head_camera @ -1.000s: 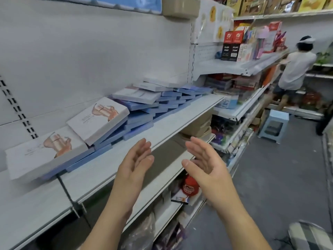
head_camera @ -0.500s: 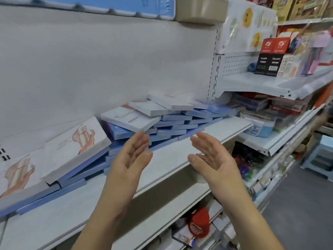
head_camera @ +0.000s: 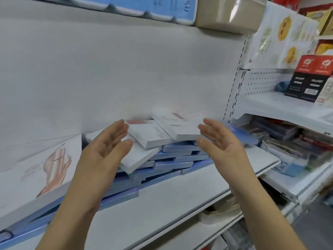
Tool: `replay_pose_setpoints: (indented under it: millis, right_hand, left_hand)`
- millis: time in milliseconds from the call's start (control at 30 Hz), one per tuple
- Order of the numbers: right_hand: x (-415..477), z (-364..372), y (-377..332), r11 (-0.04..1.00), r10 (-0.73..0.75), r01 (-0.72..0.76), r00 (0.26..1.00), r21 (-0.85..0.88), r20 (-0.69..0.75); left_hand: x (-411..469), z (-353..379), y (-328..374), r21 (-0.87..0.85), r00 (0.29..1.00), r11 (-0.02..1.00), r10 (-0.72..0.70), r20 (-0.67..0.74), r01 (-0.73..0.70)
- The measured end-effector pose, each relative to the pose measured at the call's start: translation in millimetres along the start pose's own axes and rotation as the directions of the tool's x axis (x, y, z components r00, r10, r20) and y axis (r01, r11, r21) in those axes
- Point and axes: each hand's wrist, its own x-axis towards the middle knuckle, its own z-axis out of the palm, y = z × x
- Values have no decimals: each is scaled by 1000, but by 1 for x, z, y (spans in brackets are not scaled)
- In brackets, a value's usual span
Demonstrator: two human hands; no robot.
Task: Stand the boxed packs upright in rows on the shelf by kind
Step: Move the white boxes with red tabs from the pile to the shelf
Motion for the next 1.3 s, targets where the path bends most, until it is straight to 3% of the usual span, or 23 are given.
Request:
replay_pose_setpoints:
  millis: [300, 433, 533, 600, 700, 800, 933, 1100, 1300]
  right_hand:
    - [90, -46, 33, 998, 51, -54, 995, 35, 82]
    - [136, -78, 54, 995, 99, -99, 992, -3, 74]
    - [170, -91, 78, 981, 183, -173, 977, -90, 114]
    - [189, -93, 93, 961, 232, -198, 957, -192, 173]
    - [209, -91, 108, 887, 251, -107, 928, -450, 275]
    - [212, -90, 113, 805, 297, -46, 894, -592, 334]
    - [198, -89, 116, 781, 275, 105, 827, -616, 490]
    - [197, -90, 115, 776, 236, 167, 818, -608, 525]
    - [196, -83, 94, 538, 111, 455, 797, -710, 594]
  left_hand:
    - [21, 45, 17, 270, 985, 961, -19, -174, 67]
    - [34, 83, 37, 425, 984, 897, -45, -173, 116]
    - [51, 122, 44, 637, 989, 757, -113, -93, 146]
    - [66, 145, 43, 774, 974, 600, -206, -93, 201]
    - [90, 169, 33, 911, 939, 318, -305, -162, 261]
    - [102, 175, 19, 943, 938, 208, -287, -196, 261]
    - [107, 167, 12, 941, 921, 255, -371, -118, 223]
    - [106, 165, 12, 860, 943, 450, -318, -98, 241]
    - [101, 162, 19, 657, 994, 747, -107, -39, 106]
